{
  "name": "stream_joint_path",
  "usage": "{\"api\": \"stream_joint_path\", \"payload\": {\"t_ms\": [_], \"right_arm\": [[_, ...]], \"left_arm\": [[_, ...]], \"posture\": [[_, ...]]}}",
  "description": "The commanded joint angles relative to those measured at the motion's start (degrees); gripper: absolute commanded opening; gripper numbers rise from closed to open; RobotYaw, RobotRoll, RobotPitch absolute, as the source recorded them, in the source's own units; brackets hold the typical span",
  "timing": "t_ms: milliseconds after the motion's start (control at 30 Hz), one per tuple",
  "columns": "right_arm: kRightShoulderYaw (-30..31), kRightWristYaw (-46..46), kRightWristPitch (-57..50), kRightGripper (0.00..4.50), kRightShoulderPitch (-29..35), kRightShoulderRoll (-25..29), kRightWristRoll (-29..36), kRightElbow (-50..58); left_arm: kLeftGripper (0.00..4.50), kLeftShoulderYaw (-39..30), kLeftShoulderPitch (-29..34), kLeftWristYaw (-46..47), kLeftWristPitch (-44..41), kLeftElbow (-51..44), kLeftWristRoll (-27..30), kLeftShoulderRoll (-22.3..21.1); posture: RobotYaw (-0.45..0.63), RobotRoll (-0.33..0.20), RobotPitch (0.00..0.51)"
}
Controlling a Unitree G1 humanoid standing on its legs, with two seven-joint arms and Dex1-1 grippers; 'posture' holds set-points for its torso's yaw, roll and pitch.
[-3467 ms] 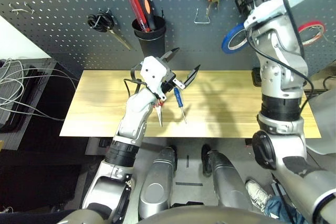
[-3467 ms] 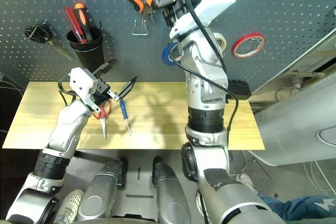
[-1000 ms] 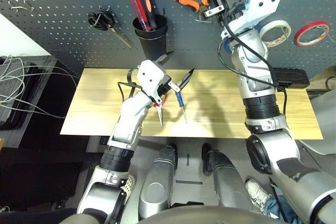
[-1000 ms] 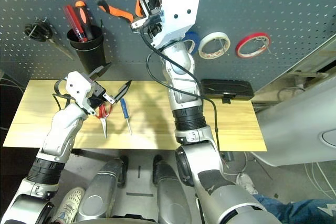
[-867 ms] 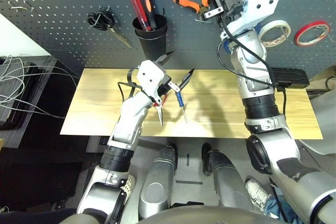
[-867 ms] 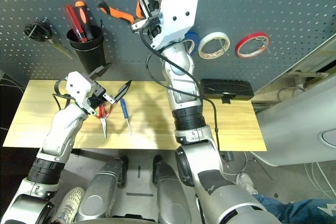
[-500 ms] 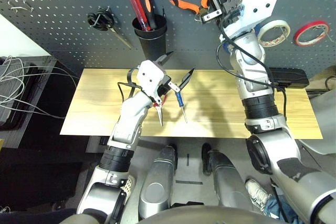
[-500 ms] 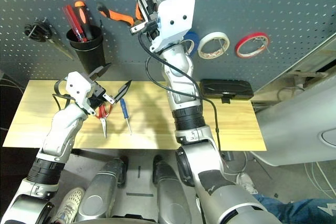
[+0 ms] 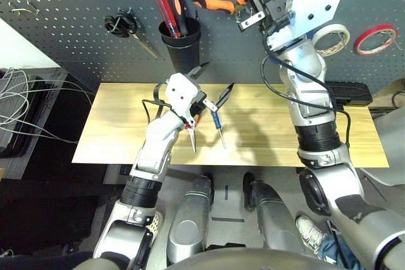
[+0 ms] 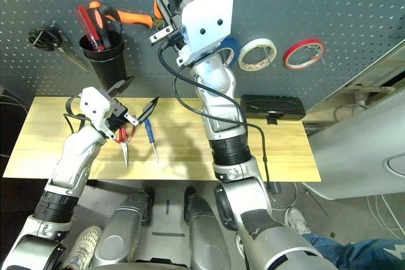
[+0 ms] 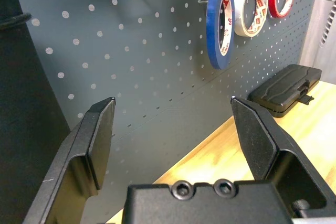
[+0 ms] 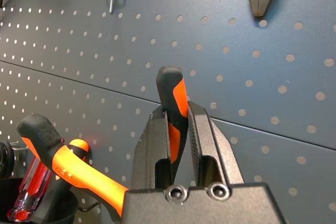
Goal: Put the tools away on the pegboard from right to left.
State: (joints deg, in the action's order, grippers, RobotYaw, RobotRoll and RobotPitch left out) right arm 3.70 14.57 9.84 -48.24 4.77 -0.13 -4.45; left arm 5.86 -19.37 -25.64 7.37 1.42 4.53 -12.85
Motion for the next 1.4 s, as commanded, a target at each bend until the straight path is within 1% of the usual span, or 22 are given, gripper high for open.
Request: {"api": "stream_joint_path", "payload": {"t_ms": [33, 367, 700, 767, 800, 833, 900, 1033, 1100, 1167, 1300, 1400], "right_arm": [[0.6, 0.2, 1.3, 0.29, -0.2, -0.3, 0.0, -1.7], [-0.7, -0.9, 3.5, 0.29, -1.0, -1.0, 0.6, -9.1], [-2.8, -2.6, 1.9, 0.29, -0.4, -1.3, 1.4, -11.3], [-3.7, -3.1, 0.8, 1.03, 0.5, -0.9, 1.8, -9.7], [-4.0, -3.4, 0.2, 1.25, 1.1, -0.7, 2.1, -8.5], [-4.3, -3.5, -0.3, 1.69, 2.1, -0.5, 2.4, -6.7], [-4.5, -3.6, -1.3, 2.31, 4.0, -0.1, 2.7, -3.5], [-5.1, -4.6, -4.5, 3.67, 9.7, 0.7, 3.0, 5.7], [-5.2, -4.6, -5.5, 4.45, 12.4, 1.3, 2.8, 9.7], [-5.1, -4.1, -6.1, 4.45, 15.5, 2.2, 2.6, 13.1], [-4.5, -1.2, -9.4, 4.45, 24.1, 5.7, 3.0, 18.5], [-3.9, 0.5, -11.7, 4.45, 27.9, 7.8, 2.8, 20.3]], "left_arm": [[4.5, 0.2, 0.9, 0.0, 0.5, 0.7, -0.3, 0.1], [4.5, 0.2, 1.6, 0.0, 0.3, -0.2, -0.2, 0.1], [4.5, 0.6, 1.7, -0.1, 0.2, -0.3, -0.2, 0.4], [4.5, 0.6, 1.3, -0.2, 0.1, -0.2, -0.2, 0.4], [4.5, 0.5, 1.2, -0.2, 0.1, -0.1, -0.2, 0.4], [4.5, 0.5, 1.1, -0.3, 0.1, -0.1, -0.2, 0.3], [4.5, 0.5, 1.0, -0.5, 0.2, 0.0, -0.2, 0.1], [4.5, 1.3, 0.9, -1.8, 0.2, 0.6, -0.5, -0.4], [4.5, 1.8, 1.0, -2.7, -0.1, 0.8, -0.4, -0.5], [4.5, 2.3, 1.2, -3.6, -0.6, 1.0, -0.3, -0.7], [4.5, 4.0, 1.4, -5.5, -1.8, 2.1, -0.6, -1.0], [4.5, 4.8, 1.4, -5.9, -3.4, 3.3, -1.5, -1.2]], "posture": [[0.21, 0.0, 0.264], [0.22, 0.0, 0.27], [0.22, 0.0, 0.275], [0.22, 0.0, 0.274], [0.22, 0.0, 0.272], [0.22, 0.0, 0.272], [0.22, 0.0, 0.272], [0.21, 0.0, 0.272], [0.2, 0.0, 0.272], [0.2, 0.0, 0.274], [0.19, 0.0, 0.274], [0.18, 0.0, 0.271]]}}
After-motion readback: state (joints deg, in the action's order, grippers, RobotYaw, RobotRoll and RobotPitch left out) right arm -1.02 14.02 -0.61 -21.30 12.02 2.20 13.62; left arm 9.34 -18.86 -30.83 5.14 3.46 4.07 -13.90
